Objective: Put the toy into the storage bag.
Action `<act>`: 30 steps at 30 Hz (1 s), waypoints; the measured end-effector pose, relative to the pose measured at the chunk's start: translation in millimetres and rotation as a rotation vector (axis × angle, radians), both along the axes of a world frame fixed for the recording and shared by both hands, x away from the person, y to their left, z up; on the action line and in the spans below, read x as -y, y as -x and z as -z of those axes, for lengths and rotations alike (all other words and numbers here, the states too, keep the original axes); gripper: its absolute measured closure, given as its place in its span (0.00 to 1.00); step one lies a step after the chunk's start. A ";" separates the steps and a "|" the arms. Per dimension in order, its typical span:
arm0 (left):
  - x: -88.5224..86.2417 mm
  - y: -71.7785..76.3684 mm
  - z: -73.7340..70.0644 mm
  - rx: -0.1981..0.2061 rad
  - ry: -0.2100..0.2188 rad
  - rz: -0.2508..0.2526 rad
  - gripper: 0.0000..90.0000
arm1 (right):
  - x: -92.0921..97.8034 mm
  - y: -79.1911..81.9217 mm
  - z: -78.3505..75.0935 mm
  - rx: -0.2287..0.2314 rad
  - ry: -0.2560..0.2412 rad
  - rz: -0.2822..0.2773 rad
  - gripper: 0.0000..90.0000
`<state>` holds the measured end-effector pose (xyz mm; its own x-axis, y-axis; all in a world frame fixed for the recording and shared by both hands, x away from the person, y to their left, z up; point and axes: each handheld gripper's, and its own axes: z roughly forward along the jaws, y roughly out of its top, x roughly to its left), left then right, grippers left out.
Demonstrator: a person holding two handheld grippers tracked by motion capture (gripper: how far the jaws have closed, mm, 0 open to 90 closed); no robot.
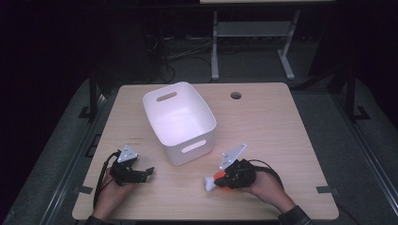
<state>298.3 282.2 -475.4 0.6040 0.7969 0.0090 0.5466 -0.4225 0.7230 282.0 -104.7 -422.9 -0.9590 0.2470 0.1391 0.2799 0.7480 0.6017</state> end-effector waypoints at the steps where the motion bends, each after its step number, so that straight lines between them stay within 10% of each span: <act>1: -0.1 0.0 -0.1 0.000 -0.001 0.000 0.14 | -0.1 -0.8 -0.2 0.001 0.001 0.004 1.00; 30: 0.1 0.0 -0.1 -0.002 -0.001 -0.001 0.14 | 11.7 -28.6 -3.3 0.027 0.002 0.120 1.00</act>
